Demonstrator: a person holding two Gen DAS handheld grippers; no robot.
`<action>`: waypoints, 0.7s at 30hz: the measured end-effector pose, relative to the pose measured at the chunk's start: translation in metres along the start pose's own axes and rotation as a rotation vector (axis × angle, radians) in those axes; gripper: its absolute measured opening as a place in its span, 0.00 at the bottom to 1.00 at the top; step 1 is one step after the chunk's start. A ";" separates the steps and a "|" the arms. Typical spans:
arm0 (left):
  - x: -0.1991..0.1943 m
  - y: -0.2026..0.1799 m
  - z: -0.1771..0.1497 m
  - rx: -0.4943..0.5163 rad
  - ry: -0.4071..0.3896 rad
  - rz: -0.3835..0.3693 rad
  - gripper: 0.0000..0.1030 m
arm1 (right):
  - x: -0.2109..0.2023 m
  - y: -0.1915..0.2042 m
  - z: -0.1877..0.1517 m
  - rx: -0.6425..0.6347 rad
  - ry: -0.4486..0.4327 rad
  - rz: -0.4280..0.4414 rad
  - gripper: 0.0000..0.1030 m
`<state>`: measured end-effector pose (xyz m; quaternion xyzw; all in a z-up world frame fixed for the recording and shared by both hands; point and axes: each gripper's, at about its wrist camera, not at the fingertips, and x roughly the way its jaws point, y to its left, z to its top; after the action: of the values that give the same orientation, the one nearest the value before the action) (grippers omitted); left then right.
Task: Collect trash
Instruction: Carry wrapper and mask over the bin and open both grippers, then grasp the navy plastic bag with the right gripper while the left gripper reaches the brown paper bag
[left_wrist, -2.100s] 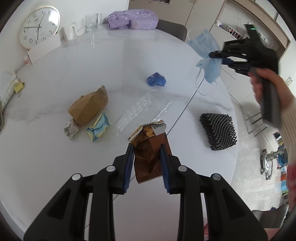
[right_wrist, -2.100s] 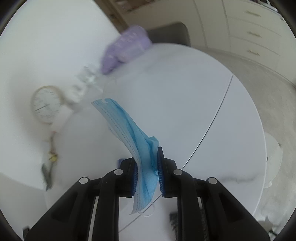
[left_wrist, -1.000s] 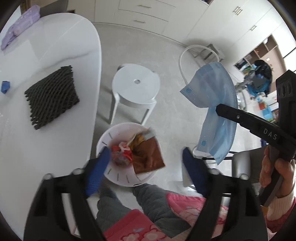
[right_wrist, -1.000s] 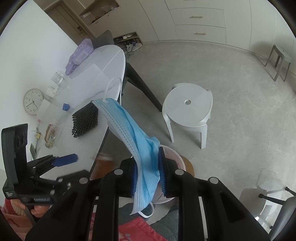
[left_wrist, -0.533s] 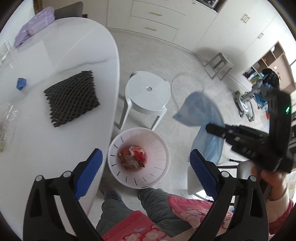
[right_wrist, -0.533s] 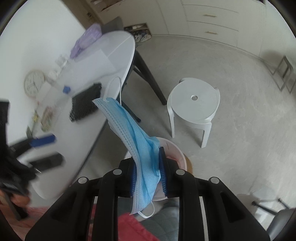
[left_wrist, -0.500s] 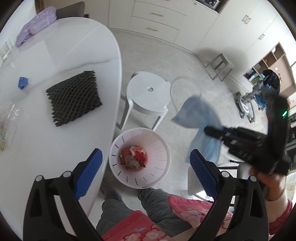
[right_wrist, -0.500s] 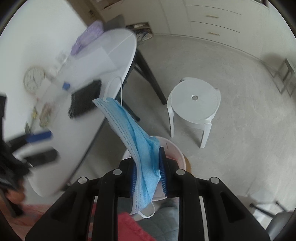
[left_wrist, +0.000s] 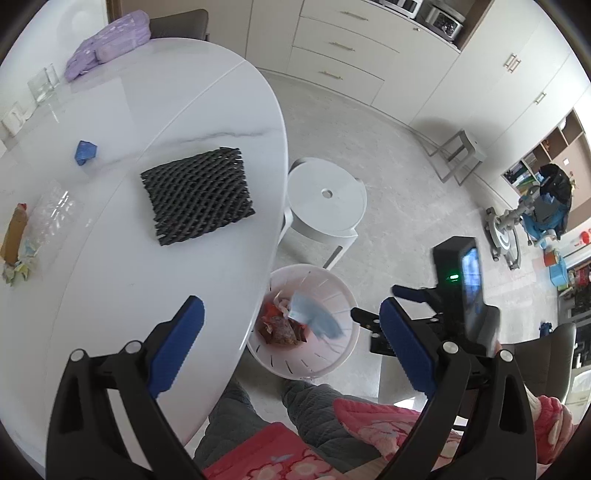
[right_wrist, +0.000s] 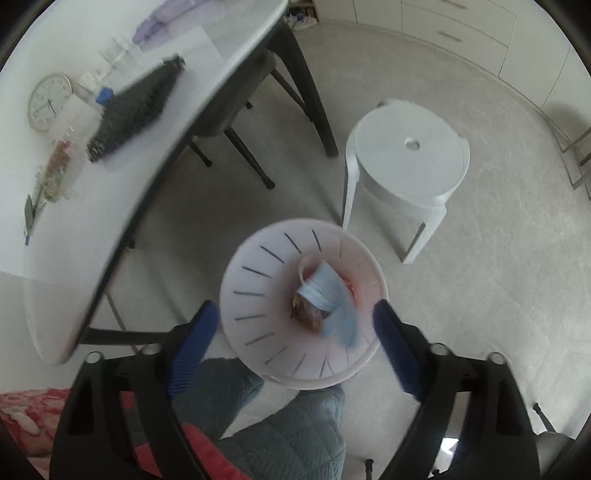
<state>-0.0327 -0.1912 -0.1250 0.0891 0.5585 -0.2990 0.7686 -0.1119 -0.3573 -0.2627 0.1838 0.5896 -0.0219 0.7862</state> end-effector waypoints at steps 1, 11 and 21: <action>-0.001 0.002 0.000 -0.007 -0.005 0.002 0.89 | -0.008 0.001 0.002 0.003 -0.021 0.000 0.92; -0.006 0.011 0.004 -0.077 -0.036 0.032 0.89 | -0.059 0.015 0.023 -0.024 -0.101 0.039 0.95; -0.035 0.046 -0.002 -0.252 -0.142 0.143 0.89 | -0.101 0.061 0.063 -0.247 -0.173 0.093 0.95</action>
<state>-0.0150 -0.1408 -0.1030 0.0100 0.5281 -0.1765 0.8306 -0.0694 -0.3388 -0.1370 0.1105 0.5086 0.0714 0.8509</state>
